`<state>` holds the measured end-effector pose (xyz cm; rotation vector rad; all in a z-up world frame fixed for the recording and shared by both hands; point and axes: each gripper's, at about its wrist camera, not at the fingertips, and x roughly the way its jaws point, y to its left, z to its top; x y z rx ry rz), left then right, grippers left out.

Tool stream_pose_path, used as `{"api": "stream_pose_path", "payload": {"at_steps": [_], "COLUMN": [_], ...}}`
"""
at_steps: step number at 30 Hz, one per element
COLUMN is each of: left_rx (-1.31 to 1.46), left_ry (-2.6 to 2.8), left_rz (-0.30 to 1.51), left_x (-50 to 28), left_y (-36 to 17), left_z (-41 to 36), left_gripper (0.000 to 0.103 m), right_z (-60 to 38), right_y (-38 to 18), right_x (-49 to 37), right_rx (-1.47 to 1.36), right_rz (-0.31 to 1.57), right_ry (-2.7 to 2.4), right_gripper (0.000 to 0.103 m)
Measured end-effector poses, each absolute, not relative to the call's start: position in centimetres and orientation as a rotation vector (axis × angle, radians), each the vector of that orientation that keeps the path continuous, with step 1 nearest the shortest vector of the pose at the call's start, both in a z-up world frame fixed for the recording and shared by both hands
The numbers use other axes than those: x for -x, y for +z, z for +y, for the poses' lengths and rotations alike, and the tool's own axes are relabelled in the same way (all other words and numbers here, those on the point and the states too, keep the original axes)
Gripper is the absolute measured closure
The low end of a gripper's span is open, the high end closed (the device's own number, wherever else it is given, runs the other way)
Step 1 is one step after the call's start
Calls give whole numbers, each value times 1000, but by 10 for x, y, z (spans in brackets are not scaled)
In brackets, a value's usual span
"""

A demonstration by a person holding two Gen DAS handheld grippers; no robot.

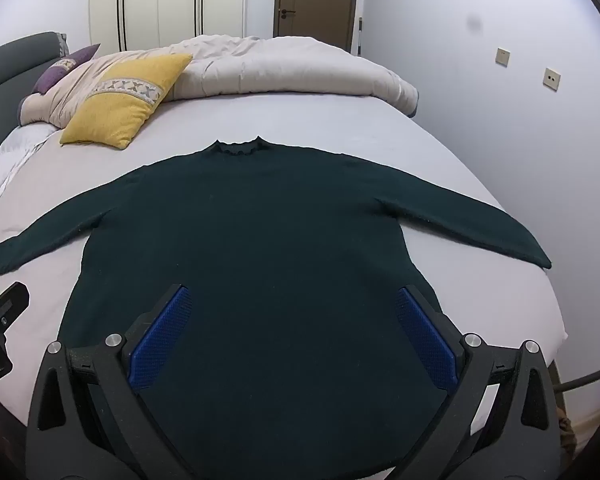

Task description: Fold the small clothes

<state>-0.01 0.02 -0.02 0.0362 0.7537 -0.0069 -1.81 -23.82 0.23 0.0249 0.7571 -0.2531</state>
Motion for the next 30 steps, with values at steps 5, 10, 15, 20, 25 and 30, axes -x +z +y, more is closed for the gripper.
{"api": "stream_pose_path", "payload": {"at_steps": [5, 10, 15, 20, 25, 30], "left_rx": [-34, -17, -15, -13, -12, -5], "left_ry": [3, -6, -9, -9, -10, -10], "left_rz": [747, 759, 761, 760, 760, 761], "left_x": [4, 5, 4, 3, 3, 2], "left_y": [1, 0, 1, 1, 1, 4], "left_z": [-1, 0, 2, 2, 2, 5], "left_gripper": [0, 0, 0, 0, 0, 0], "right_z": [-237, -237, -234, -228, -226, -225], "right_y": [0, 1, -3, -6, -10, -11], "right_x": [16, 21, 25, 19, 16, 17], "right_rx": [-16, -21, -23, -17, -16, -18], "right_rz": [762, 762, 763, 768, 770, 770], "right_ry": [-257, -251, -250, -240, -238, -237], "right_gripper": [0, 0, 0, 0, 0, 0]}}
